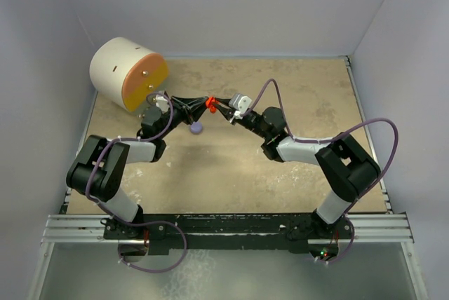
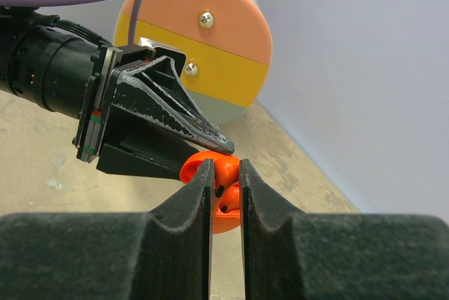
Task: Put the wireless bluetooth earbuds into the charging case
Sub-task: Place the earbud in the charging case.
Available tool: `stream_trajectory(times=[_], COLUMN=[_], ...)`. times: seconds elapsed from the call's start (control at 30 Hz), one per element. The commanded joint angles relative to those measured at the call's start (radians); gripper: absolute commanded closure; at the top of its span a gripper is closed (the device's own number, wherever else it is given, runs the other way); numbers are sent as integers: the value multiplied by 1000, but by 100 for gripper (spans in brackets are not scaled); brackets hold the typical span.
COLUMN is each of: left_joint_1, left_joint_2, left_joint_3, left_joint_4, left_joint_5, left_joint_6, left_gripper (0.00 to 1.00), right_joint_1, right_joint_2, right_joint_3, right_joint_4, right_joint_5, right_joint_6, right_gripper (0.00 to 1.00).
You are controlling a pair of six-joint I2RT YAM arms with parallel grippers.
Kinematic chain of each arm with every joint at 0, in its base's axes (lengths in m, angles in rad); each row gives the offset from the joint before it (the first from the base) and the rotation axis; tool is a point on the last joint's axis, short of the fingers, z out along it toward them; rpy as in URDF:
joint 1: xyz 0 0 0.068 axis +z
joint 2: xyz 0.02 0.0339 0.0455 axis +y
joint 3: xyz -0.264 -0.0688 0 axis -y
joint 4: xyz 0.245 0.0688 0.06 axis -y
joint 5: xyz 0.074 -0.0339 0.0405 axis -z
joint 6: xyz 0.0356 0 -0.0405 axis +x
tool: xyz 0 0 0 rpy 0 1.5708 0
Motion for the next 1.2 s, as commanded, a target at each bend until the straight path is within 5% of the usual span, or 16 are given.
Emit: stream_trajectory(times=[0.0, 0.83, 1.17], left_joint_1=[-7, -16, -16], left_joint_2=[-41, -10, 3], left_joint_3=[38, 44, 49], left_joint_4=[75, 148, 153], left_joint_5=[18, 21, 16], left_joint_6=[-18, -67, -69], left_gripper=[100, 100, 100], right_joint_1=[-4, -6, -6], right_joint_2=[8, -8, -7], right_joint_3=[32, 19, 35], right_joint_4=[62, 68, 49], right_joint_5=[-24, -17, -28], right_joint_6=[-15, -9, 10], right_gripper=[100, 100, 83])
